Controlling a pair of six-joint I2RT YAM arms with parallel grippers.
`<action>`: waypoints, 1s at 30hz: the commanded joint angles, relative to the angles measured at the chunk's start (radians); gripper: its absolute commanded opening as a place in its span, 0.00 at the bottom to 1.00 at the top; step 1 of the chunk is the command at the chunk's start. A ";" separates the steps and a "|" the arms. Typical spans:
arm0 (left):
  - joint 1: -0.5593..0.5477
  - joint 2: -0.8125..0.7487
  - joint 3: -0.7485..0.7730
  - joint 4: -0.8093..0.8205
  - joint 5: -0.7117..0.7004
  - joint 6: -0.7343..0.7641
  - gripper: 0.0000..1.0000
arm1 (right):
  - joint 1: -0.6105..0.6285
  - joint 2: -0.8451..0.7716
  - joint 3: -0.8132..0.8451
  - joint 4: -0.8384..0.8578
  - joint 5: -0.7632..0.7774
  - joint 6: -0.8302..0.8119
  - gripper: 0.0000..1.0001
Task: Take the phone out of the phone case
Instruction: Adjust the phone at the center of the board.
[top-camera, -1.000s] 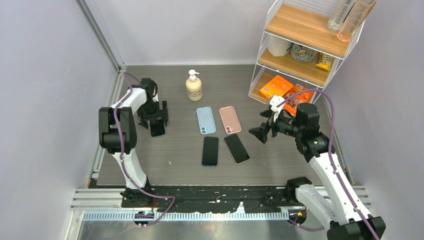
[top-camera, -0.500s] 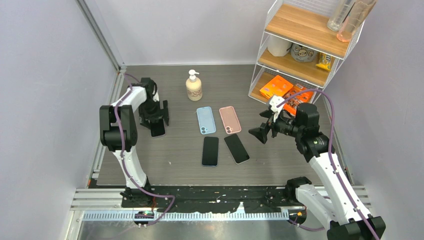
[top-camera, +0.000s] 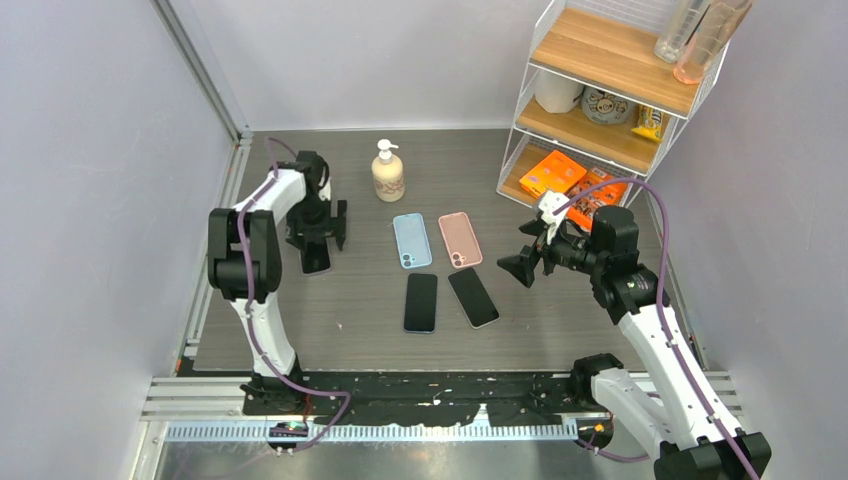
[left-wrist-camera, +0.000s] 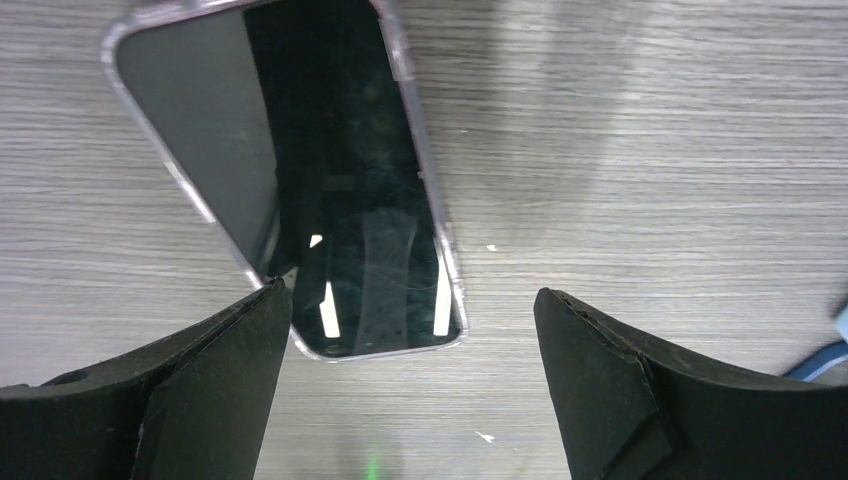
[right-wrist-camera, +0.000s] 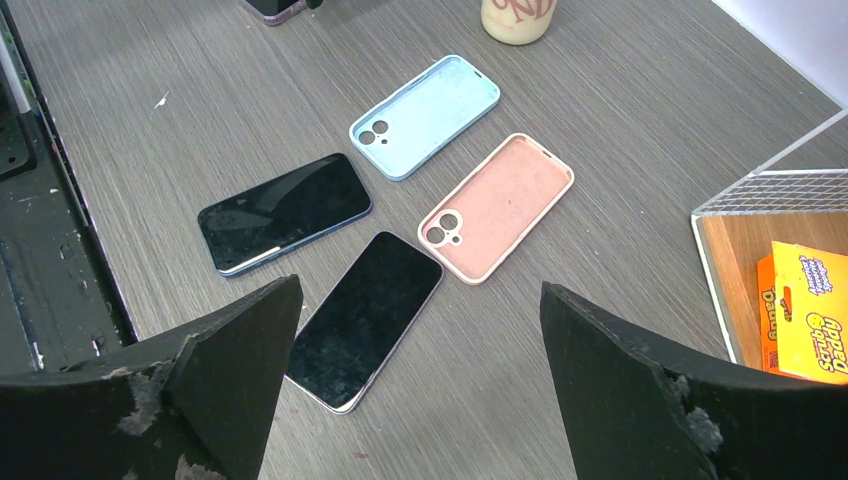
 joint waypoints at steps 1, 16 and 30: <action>0.007 -0.077 0.054 -0.013 -0.106 0.107 1.00 | -0.004 -0.008 0.020 0.011 -0.008 -0.010 0.96; 0.020 0.057 0.198 -0.156 -0.022 0.580 0.97 | -0.004 -0.010 0.018 0.007 -0.010 -0.018 0.96; 0.076 0.143 0.275 -0.287 0.128 0.729 0.98 | -0.004 -0.002 0.015 0.005 -0.009 -0.027 0.95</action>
